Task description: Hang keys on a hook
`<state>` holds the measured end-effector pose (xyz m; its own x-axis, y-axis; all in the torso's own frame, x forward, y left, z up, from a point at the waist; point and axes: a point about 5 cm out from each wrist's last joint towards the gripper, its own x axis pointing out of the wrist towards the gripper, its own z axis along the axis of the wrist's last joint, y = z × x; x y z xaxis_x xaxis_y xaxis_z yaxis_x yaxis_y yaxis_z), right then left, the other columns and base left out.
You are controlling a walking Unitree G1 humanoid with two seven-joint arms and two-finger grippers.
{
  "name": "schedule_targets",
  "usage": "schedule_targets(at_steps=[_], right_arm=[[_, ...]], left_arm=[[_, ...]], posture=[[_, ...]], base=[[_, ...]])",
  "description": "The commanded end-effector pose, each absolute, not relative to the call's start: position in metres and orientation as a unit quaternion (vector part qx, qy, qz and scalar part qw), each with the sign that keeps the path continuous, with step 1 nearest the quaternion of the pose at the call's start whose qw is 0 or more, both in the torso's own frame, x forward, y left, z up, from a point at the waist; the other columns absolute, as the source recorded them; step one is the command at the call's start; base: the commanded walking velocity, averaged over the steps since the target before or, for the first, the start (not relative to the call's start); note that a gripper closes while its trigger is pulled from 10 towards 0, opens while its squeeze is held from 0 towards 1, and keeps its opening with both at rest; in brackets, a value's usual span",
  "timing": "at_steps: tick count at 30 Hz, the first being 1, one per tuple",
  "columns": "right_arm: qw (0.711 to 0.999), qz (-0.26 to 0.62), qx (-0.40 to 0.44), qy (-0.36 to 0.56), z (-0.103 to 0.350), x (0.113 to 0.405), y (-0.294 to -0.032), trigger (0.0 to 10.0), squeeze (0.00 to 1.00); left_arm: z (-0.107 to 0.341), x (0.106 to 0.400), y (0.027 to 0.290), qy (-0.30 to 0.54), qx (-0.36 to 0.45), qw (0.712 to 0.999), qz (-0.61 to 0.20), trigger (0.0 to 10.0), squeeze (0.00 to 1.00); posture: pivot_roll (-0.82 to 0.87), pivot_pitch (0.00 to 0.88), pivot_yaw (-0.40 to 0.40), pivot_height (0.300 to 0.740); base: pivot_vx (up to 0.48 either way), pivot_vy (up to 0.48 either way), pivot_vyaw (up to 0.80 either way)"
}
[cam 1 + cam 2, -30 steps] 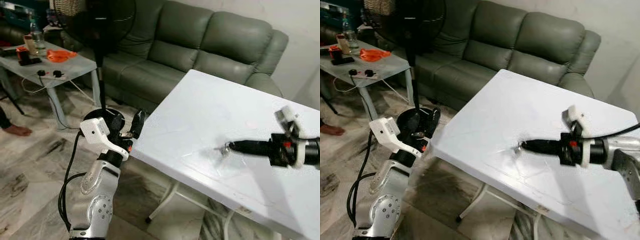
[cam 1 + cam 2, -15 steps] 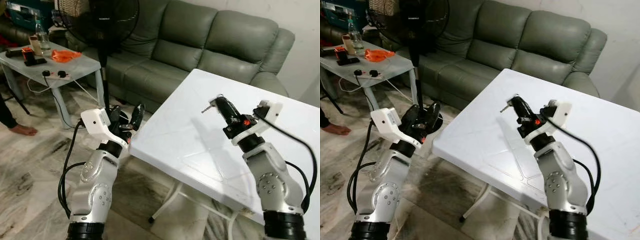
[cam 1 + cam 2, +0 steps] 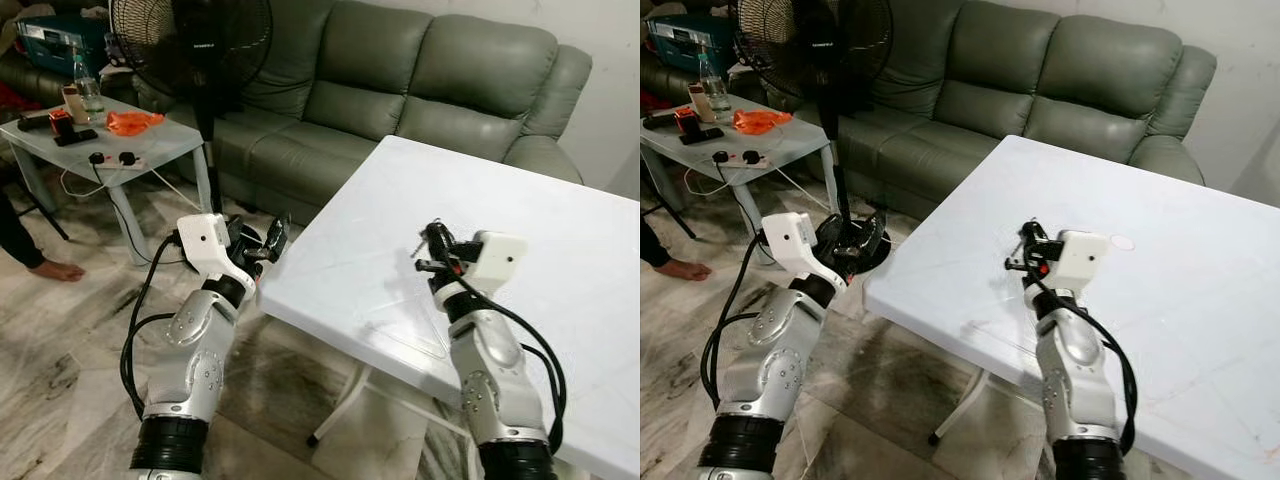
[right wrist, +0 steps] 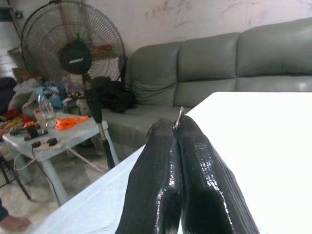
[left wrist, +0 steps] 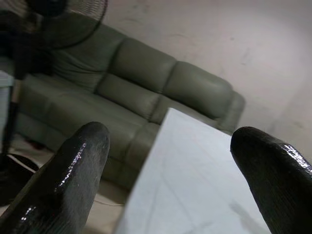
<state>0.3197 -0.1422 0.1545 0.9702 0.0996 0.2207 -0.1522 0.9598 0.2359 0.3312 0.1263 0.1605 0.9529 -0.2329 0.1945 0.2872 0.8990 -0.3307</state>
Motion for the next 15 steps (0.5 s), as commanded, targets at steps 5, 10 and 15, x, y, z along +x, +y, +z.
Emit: schedule_targets(at_steps=[5,10,15], right_arm=[[0.985,0.075,0.098,-0.125,0.15,0.303,-0.134,10.0,0.0],[0.985,0.069,0.098,-0.121,0.147,0.297,-0.138,10.0,0.0],[0.992,0.046,0.073,-0.094,0.129,0.288,-0.151,10.0,0.0]], left_arm=[[0.159,0.322,0.126,-0.102,-0.154,0.976,-0.117,10.0,0.0],[0.158,0.314,0.127,-0.113,-0.131,0.978,-0.118,10.0,0.0],[0.143,0.305,0.138,-0.089,-0.134,0.98,-0.114,10.0,0.0]], posture=[[0.02,0.0,-0.058,0.74],[0.02,0.0,-0.06,0.74],[0.01,0.0,-0.065,0.74]], base=[[0.0,0.0,0.0],[0.0,0.0,0.0],[0.0,0.0,0.0]])
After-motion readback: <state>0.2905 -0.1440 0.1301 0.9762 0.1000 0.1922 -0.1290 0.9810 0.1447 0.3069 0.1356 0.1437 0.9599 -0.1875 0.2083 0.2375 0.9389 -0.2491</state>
